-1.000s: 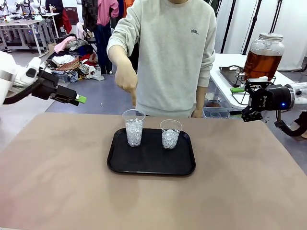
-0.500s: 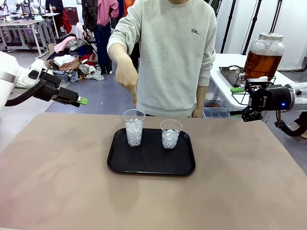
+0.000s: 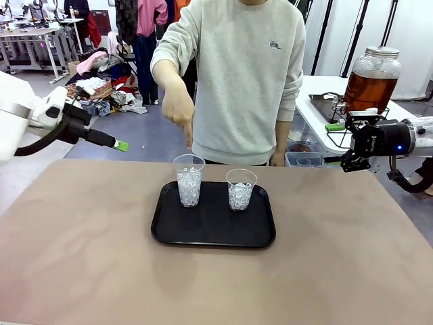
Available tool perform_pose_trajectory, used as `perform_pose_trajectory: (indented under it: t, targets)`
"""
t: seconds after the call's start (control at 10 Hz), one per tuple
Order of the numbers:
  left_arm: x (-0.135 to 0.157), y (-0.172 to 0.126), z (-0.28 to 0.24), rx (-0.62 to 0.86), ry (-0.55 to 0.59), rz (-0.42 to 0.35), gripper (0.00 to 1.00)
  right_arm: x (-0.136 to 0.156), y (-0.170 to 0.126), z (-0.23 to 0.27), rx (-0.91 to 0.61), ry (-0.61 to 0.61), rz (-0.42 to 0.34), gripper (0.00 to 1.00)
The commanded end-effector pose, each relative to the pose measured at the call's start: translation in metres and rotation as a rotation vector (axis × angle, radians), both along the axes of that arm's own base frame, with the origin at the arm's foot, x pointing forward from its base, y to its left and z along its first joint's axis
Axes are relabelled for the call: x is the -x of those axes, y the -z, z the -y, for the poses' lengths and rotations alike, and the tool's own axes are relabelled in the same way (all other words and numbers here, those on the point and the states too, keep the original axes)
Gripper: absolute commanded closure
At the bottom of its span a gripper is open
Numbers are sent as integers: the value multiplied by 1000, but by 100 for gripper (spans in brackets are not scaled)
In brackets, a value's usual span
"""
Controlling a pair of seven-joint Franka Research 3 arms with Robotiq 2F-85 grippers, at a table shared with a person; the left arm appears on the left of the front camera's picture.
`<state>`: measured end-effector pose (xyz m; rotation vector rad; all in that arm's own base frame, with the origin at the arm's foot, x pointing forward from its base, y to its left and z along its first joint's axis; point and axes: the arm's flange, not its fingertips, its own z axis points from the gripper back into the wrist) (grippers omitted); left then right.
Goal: Pour the drink into the iced cup.
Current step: Pick up the iced cup indicated by the human and present it to them.
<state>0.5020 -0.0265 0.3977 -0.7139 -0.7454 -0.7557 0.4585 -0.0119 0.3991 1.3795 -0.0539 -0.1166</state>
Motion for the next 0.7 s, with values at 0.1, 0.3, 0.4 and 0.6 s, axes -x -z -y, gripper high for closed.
perform_pose_trajectory:
  t: [0.1,0.3,0.4,0.6]
  targets:
    - [-3,20,20,-29,103,160,0,1,-2,0,-1,2,3,0]
    - [-5,29,37,-48,196,222,0,1,-2,0,-1,2,3,0]
    - [-7,36,47,-69,217,241,0,1,-2,0,-1,2,3,0]
    - [-8,47,66,-93,256,261,0,1,-2,0,-1,2,3,0]
